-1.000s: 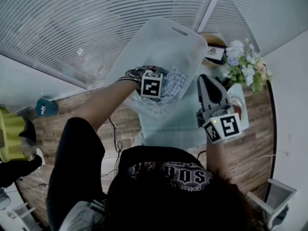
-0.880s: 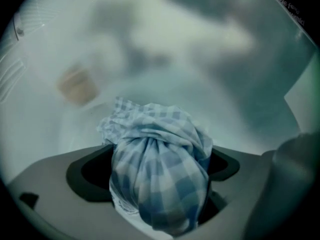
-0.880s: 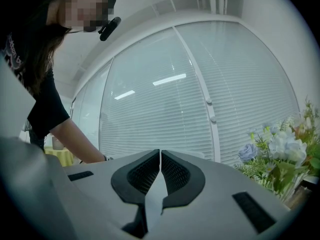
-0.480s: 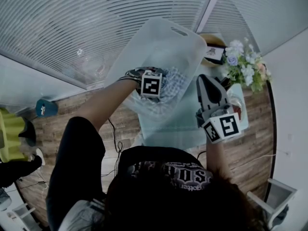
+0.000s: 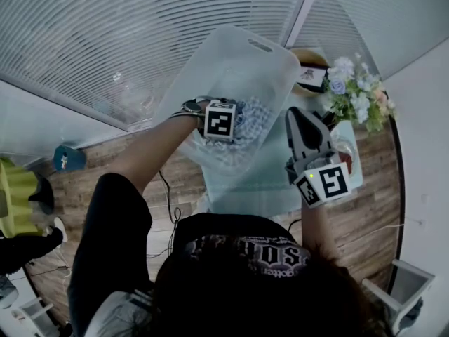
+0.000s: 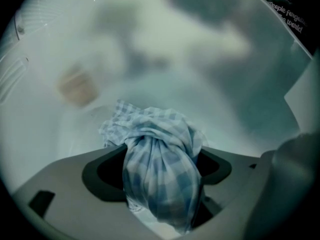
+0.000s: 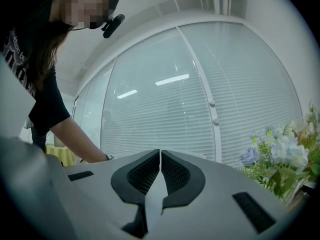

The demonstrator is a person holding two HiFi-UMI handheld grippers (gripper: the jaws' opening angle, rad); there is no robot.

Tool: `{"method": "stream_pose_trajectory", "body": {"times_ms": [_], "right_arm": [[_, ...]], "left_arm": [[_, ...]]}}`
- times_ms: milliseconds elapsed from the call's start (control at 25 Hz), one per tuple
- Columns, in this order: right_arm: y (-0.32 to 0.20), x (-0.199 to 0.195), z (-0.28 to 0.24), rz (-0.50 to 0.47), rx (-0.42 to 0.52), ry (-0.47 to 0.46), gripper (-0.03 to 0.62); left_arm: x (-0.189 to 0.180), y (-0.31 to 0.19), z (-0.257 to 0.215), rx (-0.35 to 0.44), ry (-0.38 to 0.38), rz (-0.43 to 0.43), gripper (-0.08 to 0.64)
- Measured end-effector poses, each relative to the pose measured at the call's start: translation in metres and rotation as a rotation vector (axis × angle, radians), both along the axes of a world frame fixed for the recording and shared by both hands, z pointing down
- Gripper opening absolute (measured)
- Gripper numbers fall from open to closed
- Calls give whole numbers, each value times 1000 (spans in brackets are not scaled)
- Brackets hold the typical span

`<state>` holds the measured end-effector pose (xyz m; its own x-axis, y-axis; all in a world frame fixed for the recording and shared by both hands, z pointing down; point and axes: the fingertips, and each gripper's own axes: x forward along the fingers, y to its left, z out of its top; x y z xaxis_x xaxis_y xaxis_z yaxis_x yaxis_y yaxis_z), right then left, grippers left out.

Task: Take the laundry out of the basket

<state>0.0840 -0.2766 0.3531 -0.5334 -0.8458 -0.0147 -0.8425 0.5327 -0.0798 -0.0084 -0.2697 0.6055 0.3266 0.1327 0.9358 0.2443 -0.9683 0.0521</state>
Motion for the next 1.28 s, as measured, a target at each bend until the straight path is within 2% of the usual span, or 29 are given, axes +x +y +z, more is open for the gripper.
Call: {"method": "stream_pose_trajectory", "body": {"times_ms": [320,440,560,800,1040,1280], "right_arm": [[7,-2,-4,-3,14,2,31],[9,-3,-5,-2,18,0,31],[12,-4,-7,-1,23,-1,31],[16,-5,-9,3,33,-1,31],[23,-11,-9,-1,31,0,31],[25,-14,-15,-4,47,8,31]], "left_arm": [[-6,-1,-9,43,2,4,325],[-8,4,-11,37,5,44,305],[-11,5,-13,36,11,42,281],[-19,3,-14,72,-4,52,279],[-15,4,-34,106,59,14,275],[-15,-5,-46,137,96,-75,273]]}}
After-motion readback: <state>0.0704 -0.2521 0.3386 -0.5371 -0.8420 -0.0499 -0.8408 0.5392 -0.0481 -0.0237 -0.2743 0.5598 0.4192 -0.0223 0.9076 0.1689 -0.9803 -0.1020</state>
